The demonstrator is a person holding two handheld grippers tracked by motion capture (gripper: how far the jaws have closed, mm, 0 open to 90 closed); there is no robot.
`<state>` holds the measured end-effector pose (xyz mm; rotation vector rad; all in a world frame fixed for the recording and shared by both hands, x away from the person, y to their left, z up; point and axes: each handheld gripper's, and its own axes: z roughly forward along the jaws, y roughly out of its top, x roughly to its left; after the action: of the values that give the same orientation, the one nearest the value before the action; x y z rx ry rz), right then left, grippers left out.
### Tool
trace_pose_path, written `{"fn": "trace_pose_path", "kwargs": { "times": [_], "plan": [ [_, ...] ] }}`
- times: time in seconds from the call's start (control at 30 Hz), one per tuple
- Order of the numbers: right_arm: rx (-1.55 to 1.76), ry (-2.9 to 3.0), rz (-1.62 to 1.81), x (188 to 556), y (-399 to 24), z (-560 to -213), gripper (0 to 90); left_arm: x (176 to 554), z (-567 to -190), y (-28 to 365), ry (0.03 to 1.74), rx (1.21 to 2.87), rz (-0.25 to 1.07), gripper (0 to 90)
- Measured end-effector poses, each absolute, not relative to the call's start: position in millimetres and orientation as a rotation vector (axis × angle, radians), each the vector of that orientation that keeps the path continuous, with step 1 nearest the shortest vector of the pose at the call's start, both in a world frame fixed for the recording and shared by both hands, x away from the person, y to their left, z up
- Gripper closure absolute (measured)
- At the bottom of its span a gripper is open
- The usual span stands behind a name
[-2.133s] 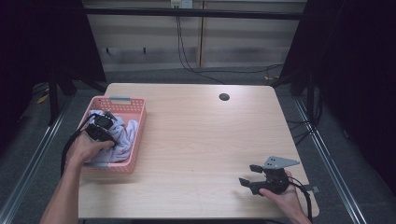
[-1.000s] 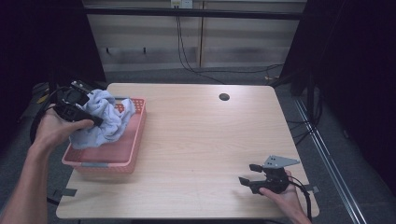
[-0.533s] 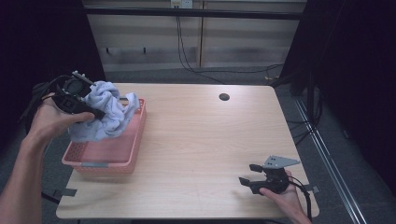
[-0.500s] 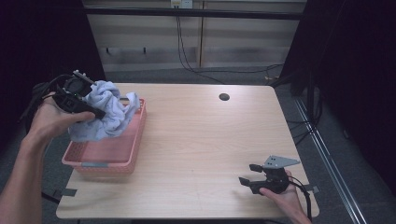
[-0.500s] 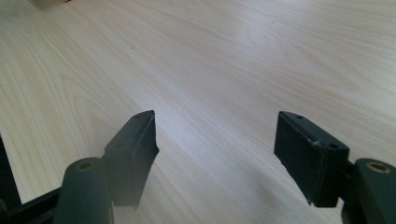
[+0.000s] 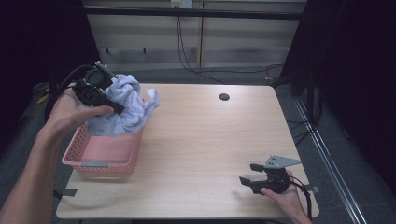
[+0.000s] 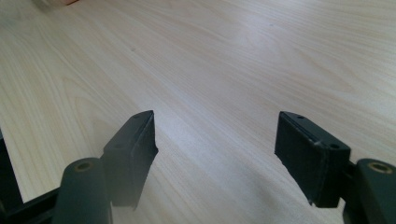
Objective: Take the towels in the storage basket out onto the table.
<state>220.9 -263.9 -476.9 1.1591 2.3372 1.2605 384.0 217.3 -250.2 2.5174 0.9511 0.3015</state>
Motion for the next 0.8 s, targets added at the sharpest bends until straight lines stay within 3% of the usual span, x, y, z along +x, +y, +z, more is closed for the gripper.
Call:
{"fn": "trace_pose_path", "kwargs": {
  "times": [0.53,0.8],
  "plan": [
    [1.162,2.326,1.267,220.4,-267.1,-475.6,29.0,379.9,-256.2,131.6,0.749,2.589,0.206,64.6],
    [1.169,2.314,1.275,219.0,-270.0,-474.7,28.9,376.5,-296.9,76.8,0.65,2.624,0.087,64.3]
  ]
}}
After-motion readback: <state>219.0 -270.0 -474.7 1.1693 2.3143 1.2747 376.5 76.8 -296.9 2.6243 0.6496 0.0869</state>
